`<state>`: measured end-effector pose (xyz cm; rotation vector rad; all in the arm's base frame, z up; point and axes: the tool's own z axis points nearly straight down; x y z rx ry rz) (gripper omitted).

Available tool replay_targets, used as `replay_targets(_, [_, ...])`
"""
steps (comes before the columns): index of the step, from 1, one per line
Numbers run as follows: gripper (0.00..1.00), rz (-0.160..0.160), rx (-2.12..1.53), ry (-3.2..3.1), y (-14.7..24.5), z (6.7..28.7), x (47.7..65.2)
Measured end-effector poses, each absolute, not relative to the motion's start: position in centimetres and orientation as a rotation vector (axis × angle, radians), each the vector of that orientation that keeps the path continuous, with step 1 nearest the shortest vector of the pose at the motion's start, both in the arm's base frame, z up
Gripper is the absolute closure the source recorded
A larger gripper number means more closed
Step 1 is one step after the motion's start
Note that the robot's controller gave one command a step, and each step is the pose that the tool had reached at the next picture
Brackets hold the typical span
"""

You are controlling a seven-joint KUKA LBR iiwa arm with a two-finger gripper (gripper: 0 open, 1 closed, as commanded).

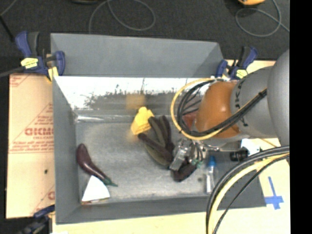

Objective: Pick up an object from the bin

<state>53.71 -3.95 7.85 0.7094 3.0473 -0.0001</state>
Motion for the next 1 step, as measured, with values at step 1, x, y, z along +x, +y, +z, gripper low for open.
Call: replay_targets(1, [1.0,-0.002,0.71,3.055,-3.95,9.91,53.5])
